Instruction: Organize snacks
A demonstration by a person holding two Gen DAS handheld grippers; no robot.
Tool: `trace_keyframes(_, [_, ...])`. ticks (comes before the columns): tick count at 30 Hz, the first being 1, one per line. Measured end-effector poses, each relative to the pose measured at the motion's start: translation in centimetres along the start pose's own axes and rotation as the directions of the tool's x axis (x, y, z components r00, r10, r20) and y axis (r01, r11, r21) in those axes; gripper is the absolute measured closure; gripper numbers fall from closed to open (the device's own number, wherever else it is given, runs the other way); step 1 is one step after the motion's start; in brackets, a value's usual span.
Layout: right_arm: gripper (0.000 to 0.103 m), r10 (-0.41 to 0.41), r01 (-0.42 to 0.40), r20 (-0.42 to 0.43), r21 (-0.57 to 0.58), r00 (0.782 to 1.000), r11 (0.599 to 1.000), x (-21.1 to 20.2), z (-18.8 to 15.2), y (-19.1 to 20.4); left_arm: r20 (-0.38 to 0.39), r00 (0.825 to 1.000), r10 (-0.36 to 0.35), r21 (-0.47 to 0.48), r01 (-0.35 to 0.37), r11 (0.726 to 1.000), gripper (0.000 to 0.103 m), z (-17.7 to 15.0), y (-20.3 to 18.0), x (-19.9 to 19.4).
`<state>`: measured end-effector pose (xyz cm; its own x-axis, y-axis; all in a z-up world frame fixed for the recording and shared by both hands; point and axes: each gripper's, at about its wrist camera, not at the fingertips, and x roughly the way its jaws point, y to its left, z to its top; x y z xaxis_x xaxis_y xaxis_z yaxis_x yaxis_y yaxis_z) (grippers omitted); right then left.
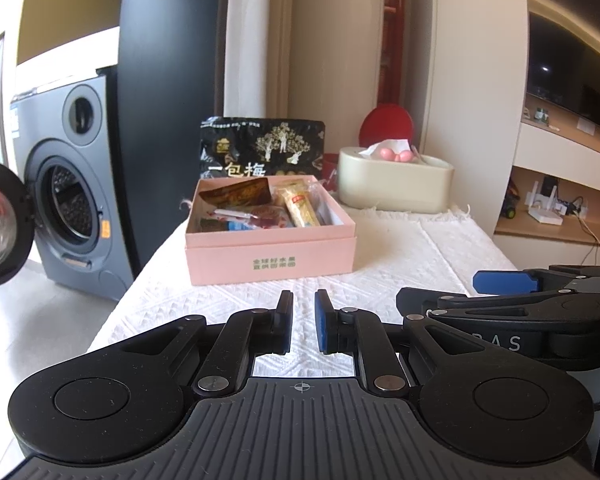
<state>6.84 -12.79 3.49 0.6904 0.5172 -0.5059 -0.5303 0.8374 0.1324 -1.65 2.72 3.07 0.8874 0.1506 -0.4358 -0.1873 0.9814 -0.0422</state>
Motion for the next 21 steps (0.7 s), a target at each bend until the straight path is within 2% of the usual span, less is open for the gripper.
trace_keyframes(21, [0.024,-0.002,0.002,-0.012,0.004,1.0,1.0,0.29,-0.15,-0.08,-0.014,1.0,-0.005,-0.006,0.005,1.0,0.088,-0.22,-0.04,-0.02])
